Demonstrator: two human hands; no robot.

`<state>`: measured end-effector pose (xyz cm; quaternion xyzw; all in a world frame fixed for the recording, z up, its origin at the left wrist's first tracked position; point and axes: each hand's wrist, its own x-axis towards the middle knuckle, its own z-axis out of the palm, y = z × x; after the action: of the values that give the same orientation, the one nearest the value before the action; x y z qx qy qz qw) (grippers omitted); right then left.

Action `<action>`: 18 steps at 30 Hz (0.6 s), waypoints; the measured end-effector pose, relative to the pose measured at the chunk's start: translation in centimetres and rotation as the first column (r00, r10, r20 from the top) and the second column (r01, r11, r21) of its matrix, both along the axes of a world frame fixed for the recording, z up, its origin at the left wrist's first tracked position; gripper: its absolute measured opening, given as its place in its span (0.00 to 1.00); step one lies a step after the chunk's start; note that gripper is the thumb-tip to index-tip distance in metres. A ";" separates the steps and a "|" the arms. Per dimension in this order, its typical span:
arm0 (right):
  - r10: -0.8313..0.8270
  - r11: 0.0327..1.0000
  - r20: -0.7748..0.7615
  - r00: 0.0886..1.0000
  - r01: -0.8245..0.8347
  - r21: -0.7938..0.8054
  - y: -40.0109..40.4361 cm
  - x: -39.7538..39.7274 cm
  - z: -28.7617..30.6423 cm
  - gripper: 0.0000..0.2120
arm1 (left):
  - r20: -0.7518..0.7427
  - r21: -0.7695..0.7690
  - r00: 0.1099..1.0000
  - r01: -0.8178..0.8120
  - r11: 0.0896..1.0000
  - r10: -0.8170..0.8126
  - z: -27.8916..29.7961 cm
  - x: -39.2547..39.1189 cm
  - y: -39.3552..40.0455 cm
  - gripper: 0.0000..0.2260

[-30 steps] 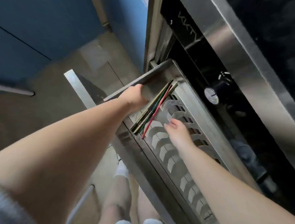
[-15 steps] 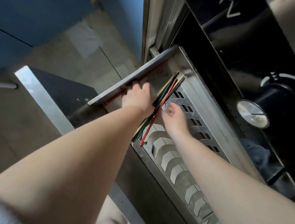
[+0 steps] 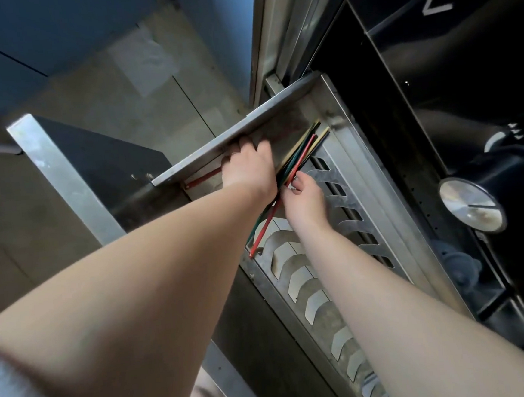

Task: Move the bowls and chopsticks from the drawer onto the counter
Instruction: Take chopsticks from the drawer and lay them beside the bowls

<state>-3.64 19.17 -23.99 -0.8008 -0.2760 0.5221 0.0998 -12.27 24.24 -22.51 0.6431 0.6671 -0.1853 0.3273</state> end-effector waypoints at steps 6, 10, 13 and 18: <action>-0.072 0.997 0.006 0.997 0.072 -0.029 0.7 0.8 0.3 0.22 | 0.125 0.008 0.992 -0.018 1.000 0.017 0.0 -0.3 -0.5 0.17; -0.030 0.999 0.037 0.999 0.031 -0.045 1.1 0.6 0.0 0.23 | 0.149 0.001 0.988 -0.027 1.000 0.027 -0.2 0.0 -0.9 0.16; -0.034 0.999 0.067 0.997 0.036 -0.039 1.3 0.2 -0.6 0.19 | 0.148 0.023 0.989 -0.031 0.999 0.027 -0.5 0.2 -0.9 0.14; 0.098 0.993 0.148 0.984 -0.087 -0.076 2.3 0.0 -0.7 0.12 | 0.113 0.075 0.993 0.016 0.997 -0.025 -1.0 0.2 -0.8 0.12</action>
<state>-3.66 21.44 -24.72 -0.8274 -0.3013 0.4732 0.0264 -12.06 23.47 -23.47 0.6712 0.6470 -0.1268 0.3390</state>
